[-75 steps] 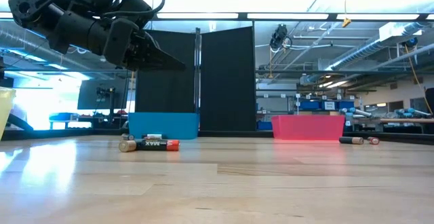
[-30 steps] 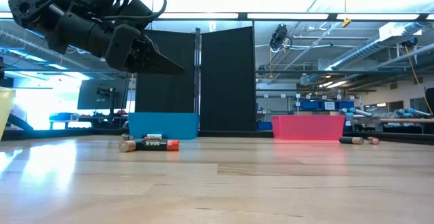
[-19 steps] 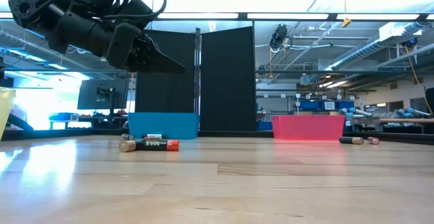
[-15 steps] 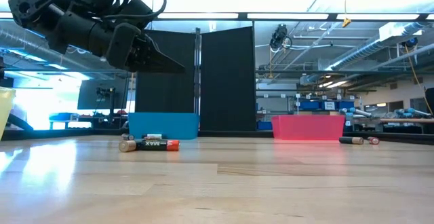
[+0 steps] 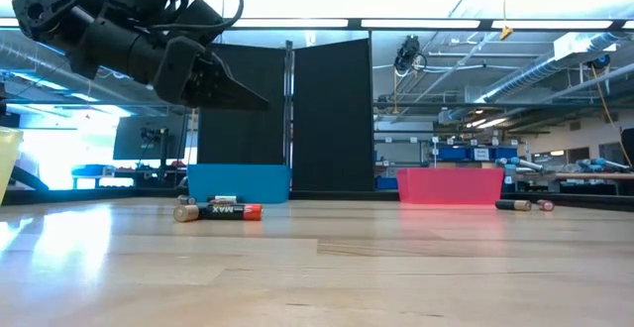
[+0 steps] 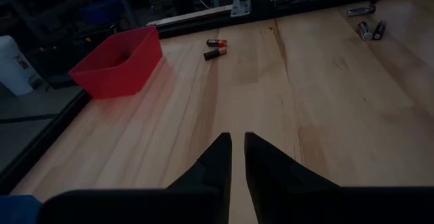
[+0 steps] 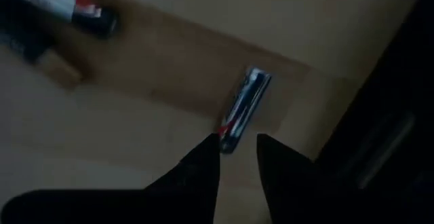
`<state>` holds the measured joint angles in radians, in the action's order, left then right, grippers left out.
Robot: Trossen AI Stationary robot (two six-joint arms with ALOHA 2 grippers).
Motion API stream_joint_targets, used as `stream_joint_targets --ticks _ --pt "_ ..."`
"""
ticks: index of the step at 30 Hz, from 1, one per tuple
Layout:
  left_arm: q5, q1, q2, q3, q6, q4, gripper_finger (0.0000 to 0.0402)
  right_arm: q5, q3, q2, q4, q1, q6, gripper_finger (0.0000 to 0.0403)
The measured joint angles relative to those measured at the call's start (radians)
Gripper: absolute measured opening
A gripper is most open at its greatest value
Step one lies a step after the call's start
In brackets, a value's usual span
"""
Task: Sort batteries
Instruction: Put the silver battery into the blue bin
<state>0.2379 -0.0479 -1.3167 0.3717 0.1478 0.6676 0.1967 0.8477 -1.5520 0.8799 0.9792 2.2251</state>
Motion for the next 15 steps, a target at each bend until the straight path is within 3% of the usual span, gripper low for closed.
stream_joint_targets --ticks 4,15 --pt "0.0 0.0 0.0 0.0 -0.001 -0.004 0.0048 -0.053 -0.03 0.003 -0.017 0.032 0.09 0.0117" --pt "-0.001 0.0 0.0 0.0 -0.002 -0.003 0.0048 -0.093 -0.049 0.002 -0.027 0.032 0.081 0.0109"
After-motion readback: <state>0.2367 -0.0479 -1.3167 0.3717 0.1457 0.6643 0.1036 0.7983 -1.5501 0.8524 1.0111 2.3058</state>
